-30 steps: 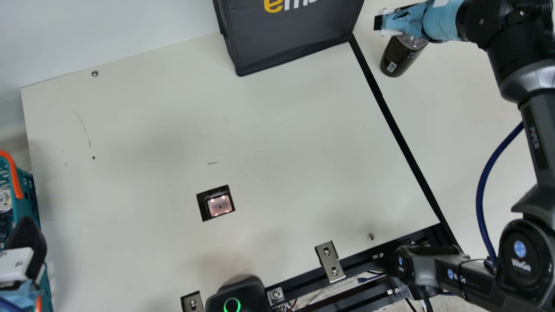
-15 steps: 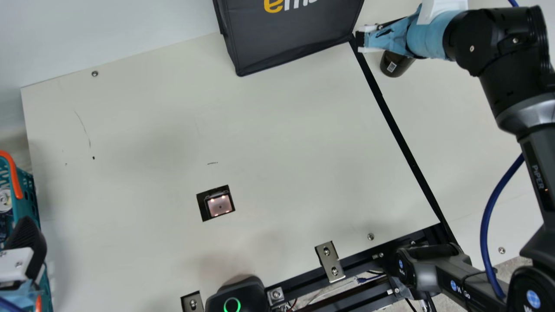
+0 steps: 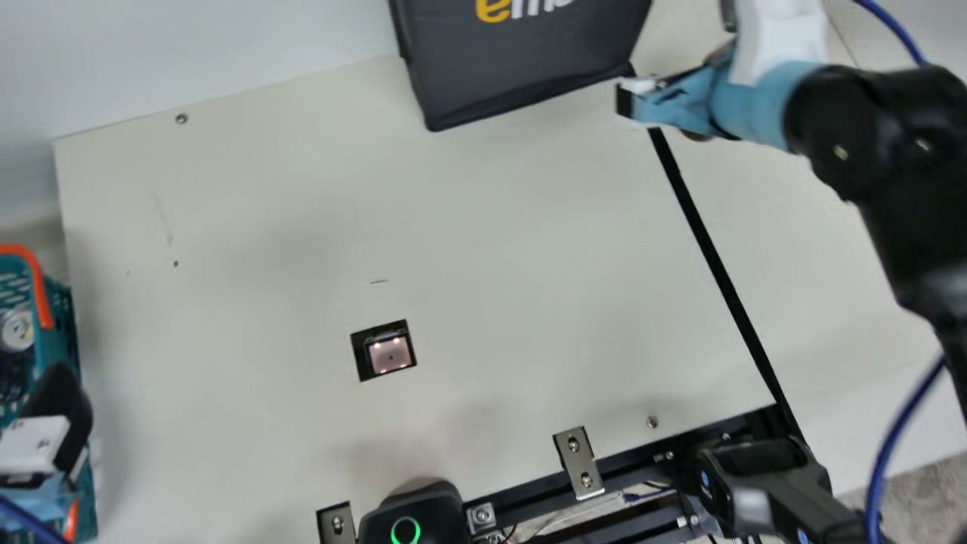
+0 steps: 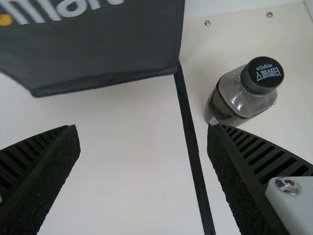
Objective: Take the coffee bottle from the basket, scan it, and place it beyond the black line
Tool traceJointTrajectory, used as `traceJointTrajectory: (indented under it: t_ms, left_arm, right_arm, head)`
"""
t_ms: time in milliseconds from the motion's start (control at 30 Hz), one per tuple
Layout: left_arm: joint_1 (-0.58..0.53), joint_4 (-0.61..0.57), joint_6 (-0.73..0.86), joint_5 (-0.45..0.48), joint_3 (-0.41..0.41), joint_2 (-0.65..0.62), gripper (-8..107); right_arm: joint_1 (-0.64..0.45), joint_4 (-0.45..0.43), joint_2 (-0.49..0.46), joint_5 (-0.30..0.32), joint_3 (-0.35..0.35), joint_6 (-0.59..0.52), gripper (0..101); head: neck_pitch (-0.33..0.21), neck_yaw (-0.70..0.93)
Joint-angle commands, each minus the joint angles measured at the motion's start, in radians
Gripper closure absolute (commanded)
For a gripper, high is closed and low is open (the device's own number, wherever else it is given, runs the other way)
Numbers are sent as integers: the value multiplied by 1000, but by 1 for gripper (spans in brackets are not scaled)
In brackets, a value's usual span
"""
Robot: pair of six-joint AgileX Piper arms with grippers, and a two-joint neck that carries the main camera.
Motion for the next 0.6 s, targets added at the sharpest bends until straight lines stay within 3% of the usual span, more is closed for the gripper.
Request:
traceJointTrajectory:
  t_ms: [0, 233, 567]
  left_arm:
    - [-23, 35, -50, 11, -18, 4, 9]
    - [-94, 129, -173, 52, -79, 16, 9]
    - [-194, 263, -348, 112, -166, 34, 9]
  right_arm:
    - [8, -3, -45, 37, -3, -6, 10]
    - [37, -11, -168, 134, -14, -21, 10]
    - [78, -22, -343, 272, -30, -44, 10]
  head:
    - [-26, 93]
    - [-26, 256]
    - [-26, 256]
